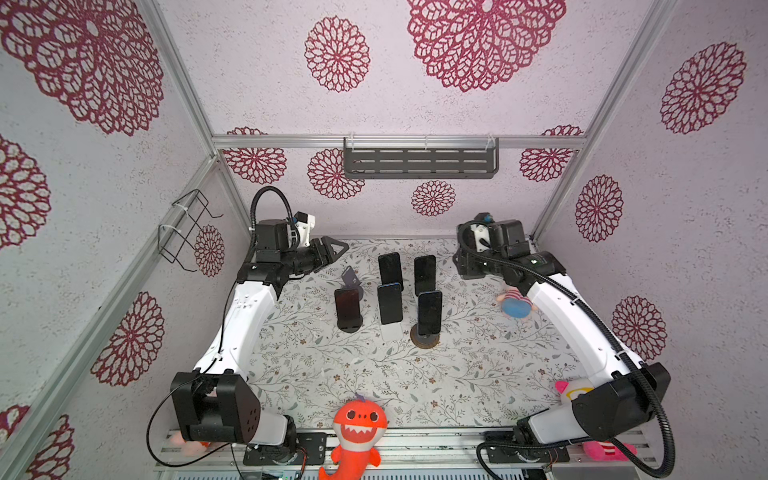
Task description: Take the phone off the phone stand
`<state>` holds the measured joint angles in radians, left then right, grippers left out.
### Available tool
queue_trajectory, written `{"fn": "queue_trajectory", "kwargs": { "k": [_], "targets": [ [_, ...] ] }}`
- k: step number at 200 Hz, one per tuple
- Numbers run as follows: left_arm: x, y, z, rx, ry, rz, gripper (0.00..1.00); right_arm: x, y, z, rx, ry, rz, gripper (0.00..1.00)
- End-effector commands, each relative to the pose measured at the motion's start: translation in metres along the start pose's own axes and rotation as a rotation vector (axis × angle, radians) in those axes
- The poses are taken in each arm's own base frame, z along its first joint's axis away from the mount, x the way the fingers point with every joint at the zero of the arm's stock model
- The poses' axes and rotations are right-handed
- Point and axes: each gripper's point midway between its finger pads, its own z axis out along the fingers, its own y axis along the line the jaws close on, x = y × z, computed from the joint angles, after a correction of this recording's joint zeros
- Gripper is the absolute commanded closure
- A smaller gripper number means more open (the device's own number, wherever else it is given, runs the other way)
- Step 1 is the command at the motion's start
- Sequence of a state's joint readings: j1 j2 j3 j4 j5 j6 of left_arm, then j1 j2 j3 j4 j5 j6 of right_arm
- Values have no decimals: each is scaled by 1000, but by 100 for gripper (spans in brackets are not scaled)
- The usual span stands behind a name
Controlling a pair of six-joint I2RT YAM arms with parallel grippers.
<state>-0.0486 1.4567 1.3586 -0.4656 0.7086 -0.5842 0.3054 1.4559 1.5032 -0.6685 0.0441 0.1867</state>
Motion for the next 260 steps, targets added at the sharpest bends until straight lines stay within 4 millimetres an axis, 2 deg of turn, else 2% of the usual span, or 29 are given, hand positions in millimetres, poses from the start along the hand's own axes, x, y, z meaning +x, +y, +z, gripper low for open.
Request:
{"fn": "queue_trajectory", "kwargs": {
  "k": [1, 30, 52, 101, 136, 187, 260],
  "targets": [
    [13, 21, -5, -114, 37, 60, 37, 18, -50, 9, 151, 70, 52, 58],
    [19, 28, -5, -136, 55, 65, 37, 30, -94, 42, 228, 139, 64, 58],
    [21, 39, -8, -198, 49, 75, 37, 38, -114, 73, 265, 191, 55, 59],
    [31, 47, -15, -251, 68, 98, 37, 66, -122, 149, 249, 325, 60, 60],
    [38, 48, -19, -258, 79, 111, 37, 79, -124, 189, 238, 375, 68, 60],
    [42, 48, -19, -247, 82, 108, 37, 91, -127, 221, 230, 411, 65, 56],
    [47, 56, -15, -259, 92, 108, 35, 103, -126, 241, 198, 450, 56, 29]
  ]
}}
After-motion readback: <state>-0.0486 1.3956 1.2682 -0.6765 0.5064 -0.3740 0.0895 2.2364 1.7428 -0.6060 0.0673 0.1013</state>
